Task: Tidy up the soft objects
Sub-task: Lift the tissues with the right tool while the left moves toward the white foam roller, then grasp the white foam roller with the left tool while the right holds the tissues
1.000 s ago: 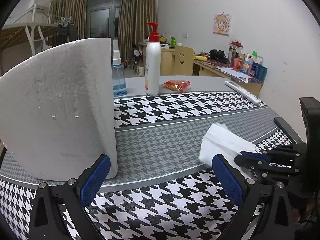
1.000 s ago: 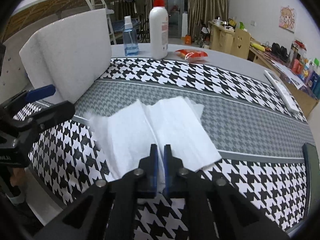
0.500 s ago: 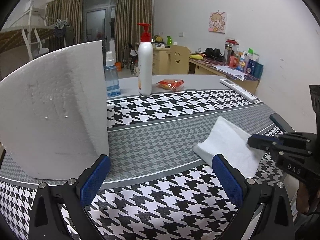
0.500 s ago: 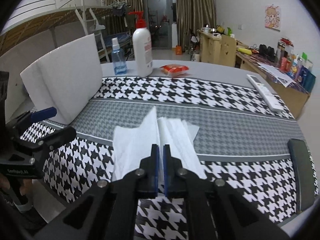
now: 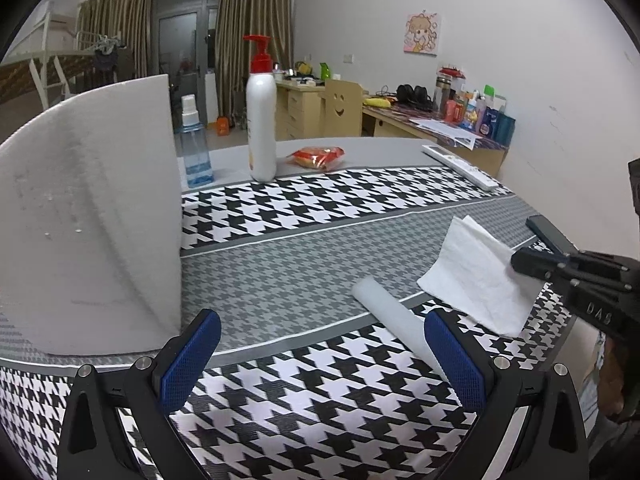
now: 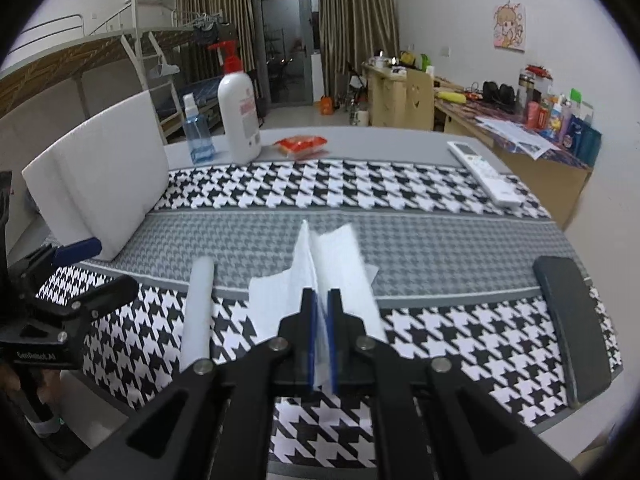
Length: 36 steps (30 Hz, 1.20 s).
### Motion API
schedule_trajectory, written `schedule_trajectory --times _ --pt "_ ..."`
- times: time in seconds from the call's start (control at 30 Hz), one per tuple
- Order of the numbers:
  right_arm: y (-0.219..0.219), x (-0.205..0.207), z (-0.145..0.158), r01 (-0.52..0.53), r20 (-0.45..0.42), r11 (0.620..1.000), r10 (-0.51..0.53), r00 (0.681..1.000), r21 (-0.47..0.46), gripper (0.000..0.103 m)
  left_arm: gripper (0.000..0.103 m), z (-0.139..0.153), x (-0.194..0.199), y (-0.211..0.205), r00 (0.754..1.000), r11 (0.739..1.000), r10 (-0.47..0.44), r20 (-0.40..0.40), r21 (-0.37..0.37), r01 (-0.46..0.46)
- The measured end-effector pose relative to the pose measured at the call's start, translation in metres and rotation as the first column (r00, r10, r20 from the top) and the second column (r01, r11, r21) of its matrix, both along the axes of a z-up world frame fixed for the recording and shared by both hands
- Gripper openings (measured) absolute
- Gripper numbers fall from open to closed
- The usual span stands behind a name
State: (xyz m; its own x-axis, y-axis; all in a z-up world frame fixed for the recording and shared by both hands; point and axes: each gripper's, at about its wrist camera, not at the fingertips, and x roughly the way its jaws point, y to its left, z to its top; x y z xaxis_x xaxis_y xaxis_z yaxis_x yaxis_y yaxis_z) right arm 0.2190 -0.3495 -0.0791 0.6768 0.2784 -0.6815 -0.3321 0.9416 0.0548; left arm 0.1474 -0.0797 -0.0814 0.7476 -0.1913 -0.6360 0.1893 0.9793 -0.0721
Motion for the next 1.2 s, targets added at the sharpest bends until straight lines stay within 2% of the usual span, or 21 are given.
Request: schedule_trajectory --times 0.03,0.07,0.13,0.6,0.9,1.13,1.2 --pt "0.000 0.000 -0.002 0.001 -0.002 1.000 -0.001 1.000 -0.002 0.031 0.102 -0.001 0.000 -0.002 1.000 1.000 -0.004 -0.004 0.000 0.004" --pt "-0.001 0.000 -0.003 0.004 0.001 1.000 -0.004 1.000 -0.003 0.050 0.102 -0.001 0.001 -0.003 1.000 1.000 -0.005 -0.006 0.000 0.005" --pt "-0.004 -0.003 -0.003 0.008 0.014 1.000 -0.008 1.000 -0.001 0.063 0.102 -0.002 0.002 -0.007 1.000 1.000 -0.010 -0.012 0.002 0.010" --pt "-0.013 0.001 -0.010 -0.014 0.000 1.000 0.014 1.000 0.007 0.064 0.102 -0.010 0.011 -0.028 0.998 1.000 0.002 -0.068 -0.013 -0.003" --pt "-0.022 0.003 -0.017 -0.024 -0.020 1.000 0.024 1.000 0.018 0.067 0.102 -0.018 0.019 -0.044 0.994 0.998 0.047 -0.102 0.035 -0.043" --pt "-0.025 0.002 -0.017 -0.047 -0.024 0.999 0.048 0.999 0.017 0.067 0.089 -0.025 0.022 -0.052 0.986 0.995 0.094 -0.137 0.056 -0.087" --pt "-0.026 0.001 -0.016 -0.051 -0.021 0.998 0.051 0.998 0.021 0.067 0.082 -0.027 0.022 -0.056 0.984 0.994 0.096 -0.148 0.067 -0.086"
